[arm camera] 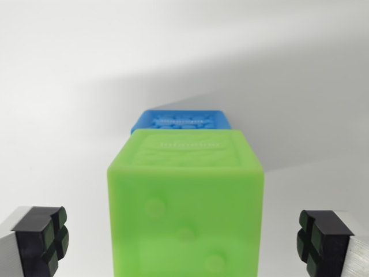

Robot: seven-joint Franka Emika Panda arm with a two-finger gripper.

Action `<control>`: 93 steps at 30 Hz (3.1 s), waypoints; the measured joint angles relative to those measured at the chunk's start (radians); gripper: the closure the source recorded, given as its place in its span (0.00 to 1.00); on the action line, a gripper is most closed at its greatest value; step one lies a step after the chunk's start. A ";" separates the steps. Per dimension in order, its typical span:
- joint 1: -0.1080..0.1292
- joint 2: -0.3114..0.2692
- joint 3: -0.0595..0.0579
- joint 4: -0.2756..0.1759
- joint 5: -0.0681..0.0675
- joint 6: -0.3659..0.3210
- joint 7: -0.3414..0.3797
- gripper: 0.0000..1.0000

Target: Stack cube

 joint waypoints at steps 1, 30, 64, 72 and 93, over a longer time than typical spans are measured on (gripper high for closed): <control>0.000 -0.008 0.000 -0.001 -0.001 -0.007 0.001 0.00; 0.000 -0.260 -0.002 0.032 -0.023 -0.288 0.016 0.00; 0.000 -0.420 -0.002 0.188 -0.030 -0.604 0.021 0.00; 0.000 -0.433 -0.002 0.218 -0.030 -0.647 0.022 0.00; 0.000 -0.433 -0.002 0.231 -0.031 -0.665 0.022 0.00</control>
